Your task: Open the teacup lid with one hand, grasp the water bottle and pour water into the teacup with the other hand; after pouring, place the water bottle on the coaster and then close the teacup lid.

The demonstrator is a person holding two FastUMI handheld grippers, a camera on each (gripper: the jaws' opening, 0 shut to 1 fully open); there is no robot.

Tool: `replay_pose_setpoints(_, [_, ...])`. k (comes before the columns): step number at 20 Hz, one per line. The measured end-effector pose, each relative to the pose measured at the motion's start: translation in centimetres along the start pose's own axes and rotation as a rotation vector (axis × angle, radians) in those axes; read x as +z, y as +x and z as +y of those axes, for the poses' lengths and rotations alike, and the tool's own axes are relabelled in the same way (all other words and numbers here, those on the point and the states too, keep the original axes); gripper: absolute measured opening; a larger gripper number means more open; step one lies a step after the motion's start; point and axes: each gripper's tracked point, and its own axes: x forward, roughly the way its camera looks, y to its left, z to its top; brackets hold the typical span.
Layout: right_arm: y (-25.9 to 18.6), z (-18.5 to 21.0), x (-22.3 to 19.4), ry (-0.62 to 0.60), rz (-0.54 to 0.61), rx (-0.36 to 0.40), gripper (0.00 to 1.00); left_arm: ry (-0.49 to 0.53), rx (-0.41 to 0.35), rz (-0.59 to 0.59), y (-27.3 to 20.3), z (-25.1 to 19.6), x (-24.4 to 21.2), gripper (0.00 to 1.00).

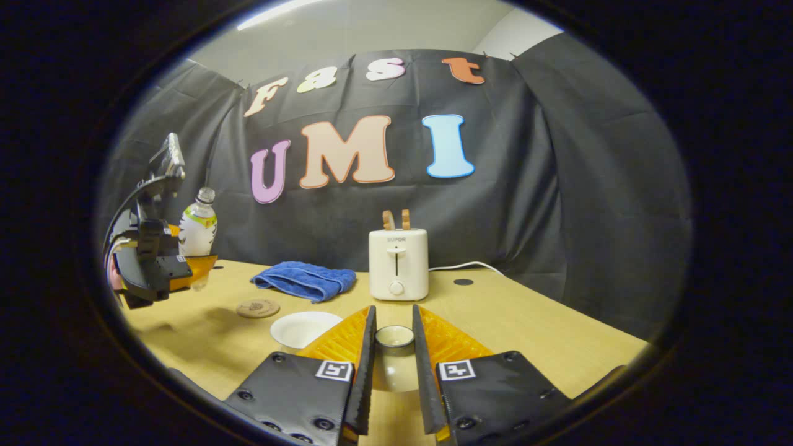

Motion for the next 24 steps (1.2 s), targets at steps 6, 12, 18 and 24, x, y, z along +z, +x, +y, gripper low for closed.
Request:
replay_pose_setpoints(6, [0.1,-1.5,0.0,-0.001,-0.001,-0.034,0.36,0.370,-0.040,-0.042,0.8,-2.7,1.2,0.58])
replay_pose_setpoints(12, [0.2,-1.8,0.0,-0.001,-0.001,-0.037,0.36,0.641,-0.085,-0.070,1.2,-4.5,2.2,0.58])
replay_pose_setpoints(18, [0.3,-2.1,0.0,-0.001,-0.001,-0.044,0.36,0.790,-0.097,-0.099,1.4,-5.3,3.1,0.58])
replay_pose_setpoints(24, [0.3,-2.1,0.0,-0.002,-0.002,-0.045,0.36,0.902,-0.123,-0.108,1.8,-6.1,3.1,0.59])
